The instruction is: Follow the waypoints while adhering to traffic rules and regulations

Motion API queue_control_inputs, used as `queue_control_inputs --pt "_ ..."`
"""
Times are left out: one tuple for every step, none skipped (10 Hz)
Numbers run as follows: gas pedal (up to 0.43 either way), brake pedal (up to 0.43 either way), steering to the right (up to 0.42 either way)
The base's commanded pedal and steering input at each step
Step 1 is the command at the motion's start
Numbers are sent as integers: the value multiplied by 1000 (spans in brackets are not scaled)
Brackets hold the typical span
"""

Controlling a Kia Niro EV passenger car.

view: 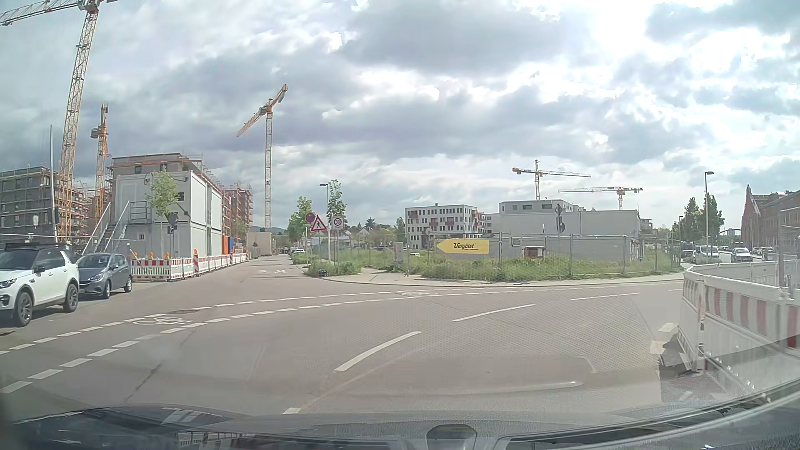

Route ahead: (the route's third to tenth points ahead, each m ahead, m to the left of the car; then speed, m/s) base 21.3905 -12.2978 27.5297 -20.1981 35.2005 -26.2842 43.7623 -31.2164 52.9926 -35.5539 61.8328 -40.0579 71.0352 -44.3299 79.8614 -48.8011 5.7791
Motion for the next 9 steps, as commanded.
queue_control_inputs --pt "20 0 131" --pt "20 0 151" --pt "20 0 173" --pt "20 0 198" --pt "20 0 218" --pt "20 0 243" --pt "28 0 267" --pt "28 0 282" --pt "39 0 298"
